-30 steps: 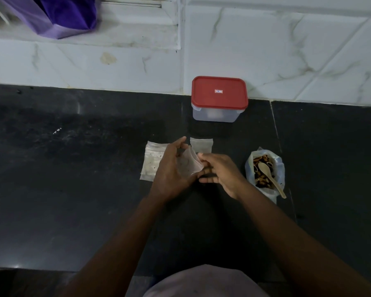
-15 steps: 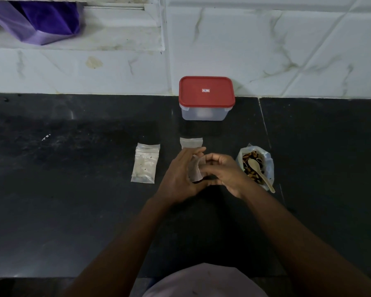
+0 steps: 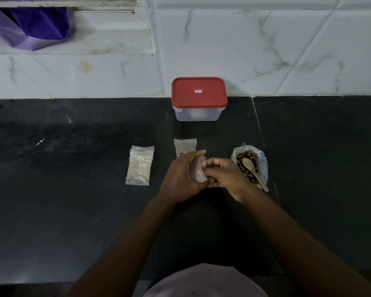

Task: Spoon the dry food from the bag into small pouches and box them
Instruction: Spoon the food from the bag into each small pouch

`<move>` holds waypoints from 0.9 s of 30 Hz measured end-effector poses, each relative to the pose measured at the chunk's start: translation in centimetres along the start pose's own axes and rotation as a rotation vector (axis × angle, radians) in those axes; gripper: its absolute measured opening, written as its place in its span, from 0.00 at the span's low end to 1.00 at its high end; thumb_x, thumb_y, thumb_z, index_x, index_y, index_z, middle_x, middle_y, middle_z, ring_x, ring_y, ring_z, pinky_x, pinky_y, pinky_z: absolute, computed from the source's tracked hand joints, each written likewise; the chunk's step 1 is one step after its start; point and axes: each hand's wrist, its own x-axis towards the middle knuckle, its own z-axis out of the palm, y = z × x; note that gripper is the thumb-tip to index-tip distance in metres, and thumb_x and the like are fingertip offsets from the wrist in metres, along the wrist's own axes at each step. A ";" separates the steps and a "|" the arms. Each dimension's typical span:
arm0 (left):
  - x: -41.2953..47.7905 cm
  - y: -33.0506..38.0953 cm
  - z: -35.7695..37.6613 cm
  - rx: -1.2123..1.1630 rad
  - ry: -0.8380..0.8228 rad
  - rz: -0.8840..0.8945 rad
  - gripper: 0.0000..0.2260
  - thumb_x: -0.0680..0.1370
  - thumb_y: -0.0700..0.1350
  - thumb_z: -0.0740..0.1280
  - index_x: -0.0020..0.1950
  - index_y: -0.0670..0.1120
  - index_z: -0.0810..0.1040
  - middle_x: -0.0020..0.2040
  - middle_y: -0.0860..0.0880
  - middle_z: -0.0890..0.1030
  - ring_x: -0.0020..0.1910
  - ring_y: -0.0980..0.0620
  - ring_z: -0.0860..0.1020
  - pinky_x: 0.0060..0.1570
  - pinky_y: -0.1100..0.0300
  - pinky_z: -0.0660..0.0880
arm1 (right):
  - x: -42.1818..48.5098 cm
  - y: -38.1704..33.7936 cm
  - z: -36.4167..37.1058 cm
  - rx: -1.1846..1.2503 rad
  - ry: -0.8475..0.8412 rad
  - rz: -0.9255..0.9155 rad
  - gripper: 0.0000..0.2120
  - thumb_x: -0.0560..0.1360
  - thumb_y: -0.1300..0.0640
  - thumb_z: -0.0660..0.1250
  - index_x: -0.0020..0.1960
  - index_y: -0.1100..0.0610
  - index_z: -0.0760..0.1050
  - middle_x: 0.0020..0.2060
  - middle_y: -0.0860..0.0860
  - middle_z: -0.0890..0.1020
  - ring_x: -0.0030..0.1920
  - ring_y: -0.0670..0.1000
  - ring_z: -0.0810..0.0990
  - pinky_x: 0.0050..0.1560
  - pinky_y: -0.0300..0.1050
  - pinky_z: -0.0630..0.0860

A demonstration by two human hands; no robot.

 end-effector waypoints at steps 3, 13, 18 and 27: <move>0.1 0.3 0.2 -0.023 0.025 -0.011 0.30 0.70 0.52 0.80 0.69 0.48 0.77 0.61 0.54 0.82 0.60 0.59 0.79 0.62 0.55 0.78 | 0.1 0.1 -0.4 -0.064 0.079 -0.005 0.08 0.77 0.57 0.74 0.55 0.58 0.82 0.49 0.57 0.87 0.45 0.51 0.85 0.49 0.48 0.85; 0.6 0.2 0.4 0.059 -0.005 -0.016 0.28 0.69 0.60 0.76 0.66 0.54 0.77 0.60 0.57 0.81 0.59 0.59 0.79 0.61 0.50 0.78 | -0.7 -0.1 -0.8 -0.149 0.352 -0.167 0.10 0.73 0.50 0.77 0.48 0.52 0.79 0.40 0.48 0.82 0.40 0.45 0.81 0.40 0.43 0.79; 0.5 0.2 0.7 0.174 0.008 0.007 0.28 0.70 0.61 0.75 0.68 0.54 0.76 0.62 0.56 0.80 0.62 0.57 0.77 0.64 0.55 0.69 | -1.7 -0.7 -0.5 -0.272 0.193 -0.210 0.09 0.75 0.44 0.74 0.48 0.50 0.84 0.40 0.45 0.86 0.39 0.39 0.83 0.42 0.36 0.76; 0.5 0.0 1.5 0.200 -0.020 0.038 0.25 0.71 0.62 0.70 0.65 0.52 0.78 0.60 0.54 0.81 0.61 0.55 0.77 0.63 0.52 0.69 | -1.8 -0.4 -0.5 -0.303 0.096 -0.178 0.03 0.77 0.52 0.73 0.45 0.49 0.86 0.44 0.46 0.87 0.48 0.45 0.85 0.55 0.47 0.80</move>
